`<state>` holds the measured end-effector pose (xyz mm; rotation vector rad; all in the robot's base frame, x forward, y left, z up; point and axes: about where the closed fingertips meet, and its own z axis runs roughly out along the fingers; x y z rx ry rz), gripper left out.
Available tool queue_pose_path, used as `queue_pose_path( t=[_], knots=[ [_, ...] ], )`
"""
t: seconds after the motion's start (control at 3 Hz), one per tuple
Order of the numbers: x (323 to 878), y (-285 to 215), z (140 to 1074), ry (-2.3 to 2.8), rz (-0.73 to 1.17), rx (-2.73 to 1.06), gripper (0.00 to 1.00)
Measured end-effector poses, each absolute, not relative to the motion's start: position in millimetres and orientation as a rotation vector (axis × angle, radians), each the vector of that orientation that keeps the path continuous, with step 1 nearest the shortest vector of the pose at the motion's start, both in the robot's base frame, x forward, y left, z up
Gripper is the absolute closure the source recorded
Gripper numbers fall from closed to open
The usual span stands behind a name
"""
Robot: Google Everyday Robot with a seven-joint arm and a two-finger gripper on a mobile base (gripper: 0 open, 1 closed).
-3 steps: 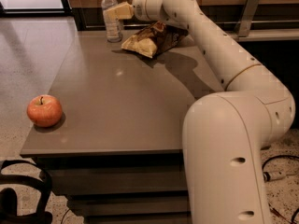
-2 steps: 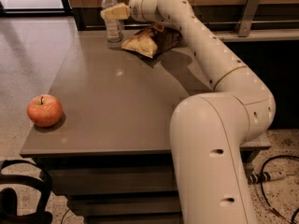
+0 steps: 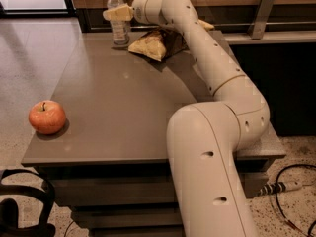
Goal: Move blue plastic bottle near apple
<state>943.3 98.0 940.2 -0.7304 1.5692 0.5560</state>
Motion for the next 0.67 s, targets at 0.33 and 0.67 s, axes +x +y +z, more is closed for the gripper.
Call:
queue_pose_path(
  t=[0.33,0.67],
  knots=[
    [946.1,108.5,939.2,1.554,0.583,-0.740,0.00],
    [946.2,120.2,936.9,1.546,0.613,-0.757,0.00]
  ],
)
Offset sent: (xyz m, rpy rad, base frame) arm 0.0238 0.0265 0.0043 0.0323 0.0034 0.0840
